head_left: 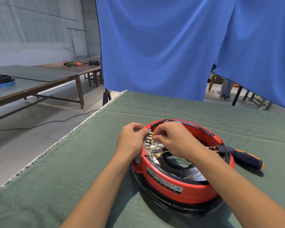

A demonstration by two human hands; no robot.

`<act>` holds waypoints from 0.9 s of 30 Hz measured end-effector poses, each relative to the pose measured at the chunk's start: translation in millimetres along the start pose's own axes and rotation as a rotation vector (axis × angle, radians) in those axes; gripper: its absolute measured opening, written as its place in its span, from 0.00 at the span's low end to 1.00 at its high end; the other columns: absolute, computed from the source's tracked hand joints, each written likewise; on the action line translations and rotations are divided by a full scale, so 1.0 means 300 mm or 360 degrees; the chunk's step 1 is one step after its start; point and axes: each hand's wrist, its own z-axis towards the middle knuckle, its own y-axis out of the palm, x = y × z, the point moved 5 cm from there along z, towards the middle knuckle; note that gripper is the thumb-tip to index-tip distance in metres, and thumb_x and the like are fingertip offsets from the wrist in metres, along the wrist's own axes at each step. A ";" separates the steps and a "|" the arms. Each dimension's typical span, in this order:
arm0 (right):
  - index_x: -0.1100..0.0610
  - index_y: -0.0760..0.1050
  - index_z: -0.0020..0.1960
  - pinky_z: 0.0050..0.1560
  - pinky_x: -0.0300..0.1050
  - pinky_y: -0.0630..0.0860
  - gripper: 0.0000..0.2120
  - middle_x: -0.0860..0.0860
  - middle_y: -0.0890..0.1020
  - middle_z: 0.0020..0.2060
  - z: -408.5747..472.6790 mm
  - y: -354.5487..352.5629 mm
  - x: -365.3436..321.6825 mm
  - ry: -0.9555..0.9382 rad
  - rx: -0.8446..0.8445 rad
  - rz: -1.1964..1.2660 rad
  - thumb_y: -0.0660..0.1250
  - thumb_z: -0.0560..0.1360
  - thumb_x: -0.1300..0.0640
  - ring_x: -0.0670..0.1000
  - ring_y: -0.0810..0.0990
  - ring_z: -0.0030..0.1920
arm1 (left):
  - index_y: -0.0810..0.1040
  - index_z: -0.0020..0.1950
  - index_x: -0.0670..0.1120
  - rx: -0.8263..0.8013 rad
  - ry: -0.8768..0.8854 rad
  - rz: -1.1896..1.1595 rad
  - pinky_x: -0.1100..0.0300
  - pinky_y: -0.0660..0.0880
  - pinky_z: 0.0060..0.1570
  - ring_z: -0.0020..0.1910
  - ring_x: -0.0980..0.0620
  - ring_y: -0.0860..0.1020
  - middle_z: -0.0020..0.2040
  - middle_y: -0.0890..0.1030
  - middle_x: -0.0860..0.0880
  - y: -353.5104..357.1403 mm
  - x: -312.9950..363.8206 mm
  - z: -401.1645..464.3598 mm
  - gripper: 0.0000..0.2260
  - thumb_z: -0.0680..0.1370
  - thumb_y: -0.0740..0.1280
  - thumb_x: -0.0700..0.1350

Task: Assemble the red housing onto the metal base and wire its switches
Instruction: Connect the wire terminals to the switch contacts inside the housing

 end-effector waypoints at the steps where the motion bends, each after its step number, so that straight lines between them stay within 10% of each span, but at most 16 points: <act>1: 0.53 0.80 0.45 0.48 0.45 0.74 0.04 0.46 0.80 0.40 -0.001 0.001 0.000 0.0003 -0.0001 0.0006 0.67 0.76 0.55 0.48 0.78 0.44 | 0.80 0.53 0.42 0.0003 0.0003 0.0001 0.49 0.76 0.56 0.49 0.47 0.80 0.47 0.82 0.45 0.000 -0.001 0.001 0.07 0.76 0.68 0.42; 27: 0.54 0.82 0.39 0.45 0.46 0.76 0.04 0.47 0.83 0.36 0.007 0.001 -0.018 0.0009 0.0106 0.0028 0.73 0.72 0.54 0.47 0.80 0.39 | 0.80 0.46 0.43 0.0248 -0.0065 -0.0031 0.47 0.76 0.52 0.46 0.46 0.80 0.42 0.81 0.47 -0.006 -0.025 0.000 0.06 0.76 0.66 0.45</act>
